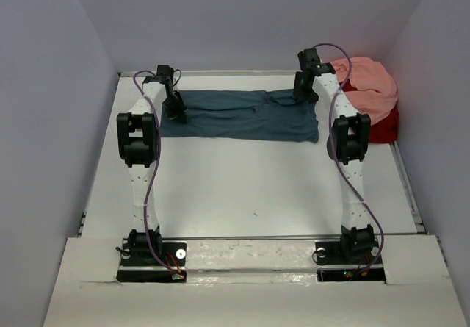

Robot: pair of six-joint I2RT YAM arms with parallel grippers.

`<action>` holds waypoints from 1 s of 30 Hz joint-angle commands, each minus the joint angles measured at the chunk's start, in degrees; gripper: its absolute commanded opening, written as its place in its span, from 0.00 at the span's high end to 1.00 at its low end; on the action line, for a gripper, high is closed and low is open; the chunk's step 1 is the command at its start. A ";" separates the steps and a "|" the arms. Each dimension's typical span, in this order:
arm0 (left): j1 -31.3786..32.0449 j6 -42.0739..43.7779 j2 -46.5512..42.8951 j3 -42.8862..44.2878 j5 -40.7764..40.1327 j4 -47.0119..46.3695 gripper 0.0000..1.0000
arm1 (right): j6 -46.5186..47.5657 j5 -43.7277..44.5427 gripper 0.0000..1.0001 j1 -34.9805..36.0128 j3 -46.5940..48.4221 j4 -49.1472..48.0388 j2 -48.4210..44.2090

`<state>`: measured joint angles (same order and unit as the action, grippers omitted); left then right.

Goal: Fold and stack the t-shirts
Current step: Fold the other side of the tshirt into a rectangle

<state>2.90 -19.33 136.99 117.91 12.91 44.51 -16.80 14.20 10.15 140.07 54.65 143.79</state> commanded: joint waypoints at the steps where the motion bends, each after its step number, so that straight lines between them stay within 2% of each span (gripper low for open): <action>1: 0.36 1.14 1.97 0.30 0.01 1.72 1.00 | -0.34 1.01 0.45 -0.22 0.11 -2.27 0.53; 15: 0.36 1.23 2.05 0.31 0.01 1.72 1.00 | 0.27 1.10 0.44 -0.22 1.52 -5.87 1.67; 23: 0.36 1.31 2.14 0.39 0.10 1.81 1.00 | 1.85 2.33 0.45 -0.22 -0.67 -8.94 1.76; 30: 0.27 1.49 2.06 -0.39 -0.07 1.63 1.00 | 3.70 3.29 0.50 -0.22 2.93 -10.88 5.36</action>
<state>2.90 -19.14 136.99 117.91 12.95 44.51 -14.68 15.73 10.15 140.18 46.89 146.71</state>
